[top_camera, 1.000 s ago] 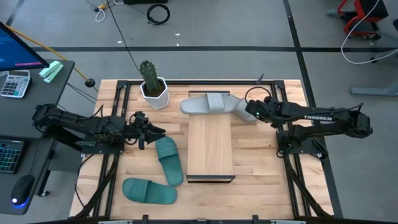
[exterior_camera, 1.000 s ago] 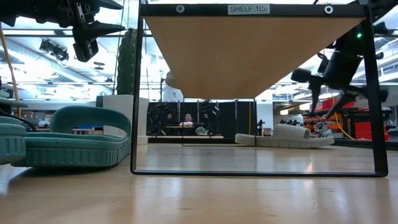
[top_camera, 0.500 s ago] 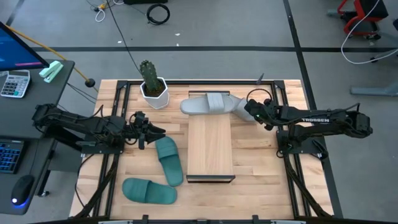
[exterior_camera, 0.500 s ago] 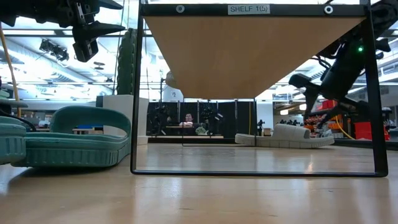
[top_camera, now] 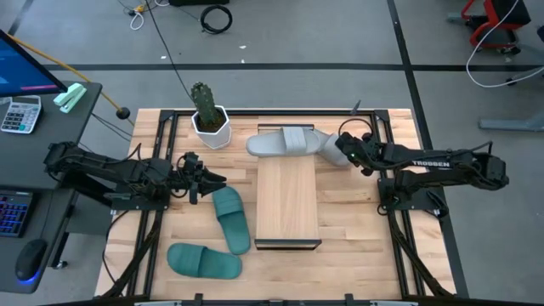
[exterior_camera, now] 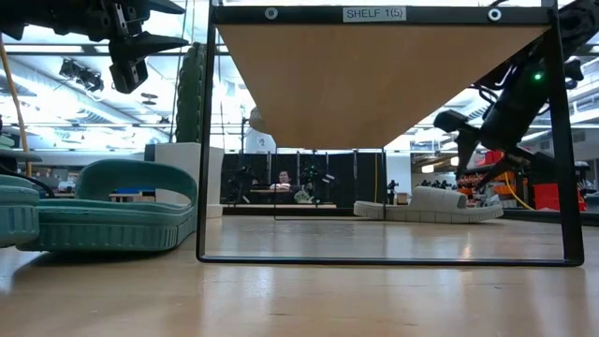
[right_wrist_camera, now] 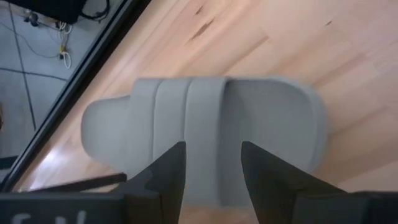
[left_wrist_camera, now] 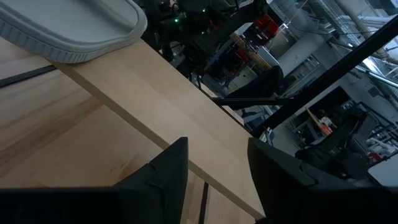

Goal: Pick and place slides into the shelf
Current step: Put the gray slide on the shelf

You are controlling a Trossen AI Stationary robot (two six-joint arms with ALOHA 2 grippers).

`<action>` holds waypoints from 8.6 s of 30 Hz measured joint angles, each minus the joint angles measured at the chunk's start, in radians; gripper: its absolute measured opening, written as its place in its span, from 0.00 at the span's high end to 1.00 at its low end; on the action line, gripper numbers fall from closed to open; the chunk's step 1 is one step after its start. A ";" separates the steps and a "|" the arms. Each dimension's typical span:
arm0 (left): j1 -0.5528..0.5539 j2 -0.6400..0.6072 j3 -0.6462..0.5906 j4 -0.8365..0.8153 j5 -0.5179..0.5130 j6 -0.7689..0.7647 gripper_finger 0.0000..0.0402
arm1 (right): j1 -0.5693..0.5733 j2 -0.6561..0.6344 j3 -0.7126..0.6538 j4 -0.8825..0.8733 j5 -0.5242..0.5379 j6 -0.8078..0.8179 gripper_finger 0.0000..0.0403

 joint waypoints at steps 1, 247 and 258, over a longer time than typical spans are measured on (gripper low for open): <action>0.000 0.000 0.000 0.000 0.000 0.000 0.57 | -0.008 0.003 0.000 0.000 0.000 -0.002 0.60; 0.000 0.000 0.000 -0.008 0.000 -0.042 0.57 | -0.212 0.072 0.103 0.413 0.202 -0.378 0.98; 0.000 0.000 0.000 -0.008 0.000 -0.026 0.57 | -0.306 0.021 0.399 0.257 0.148 -0.797 0.98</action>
